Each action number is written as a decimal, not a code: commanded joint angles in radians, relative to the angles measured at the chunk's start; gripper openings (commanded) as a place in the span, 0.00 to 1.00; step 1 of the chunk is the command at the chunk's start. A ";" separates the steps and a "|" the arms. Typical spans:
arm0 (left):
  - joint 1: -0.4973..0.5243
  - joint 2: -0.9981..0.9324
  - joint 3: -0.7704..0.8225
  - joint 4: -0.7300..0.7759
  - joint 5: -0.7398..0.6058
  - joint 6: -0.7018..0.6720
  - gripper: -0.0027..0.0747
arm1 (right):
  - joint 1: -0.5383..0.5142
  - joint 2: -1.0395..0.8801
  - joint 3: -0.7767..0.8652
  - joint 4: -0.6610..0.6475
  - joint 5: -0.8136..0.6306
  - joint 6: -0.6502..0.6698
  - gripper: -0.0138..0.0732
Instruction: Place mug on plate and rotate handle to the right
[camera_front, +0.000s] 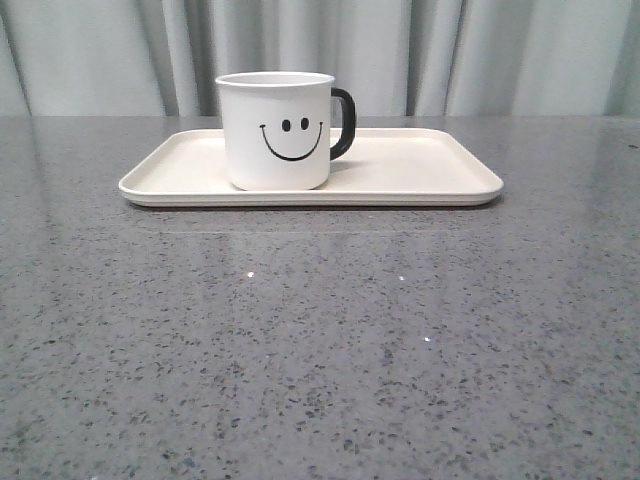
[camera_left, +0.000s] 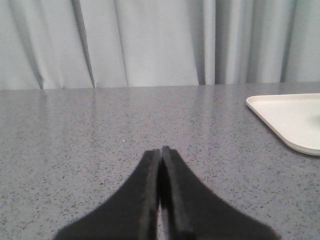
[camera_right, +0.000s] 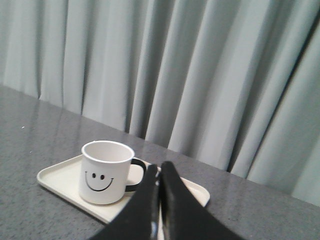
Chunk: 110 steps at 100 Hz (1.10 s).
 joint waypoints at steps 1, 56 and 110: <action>0.000 -0.032 0.003 -0.011 -0.073 -0.010 0.01 | -0.028 0.011 0.037 -0.112 -0.186 0.146 0.09; 0.000 -0.032 0.003 -0.011 -0.073 -0.010 0.01 | -0.387 -0.191 0.318 -0.322 -0.204 0.410 0.09; 0.000 -0.032 0.003 -0.011 -0.073 -0.010 0.01 | -0.511 -0.275 0.368 -0.353 -0.063 0.447 0.09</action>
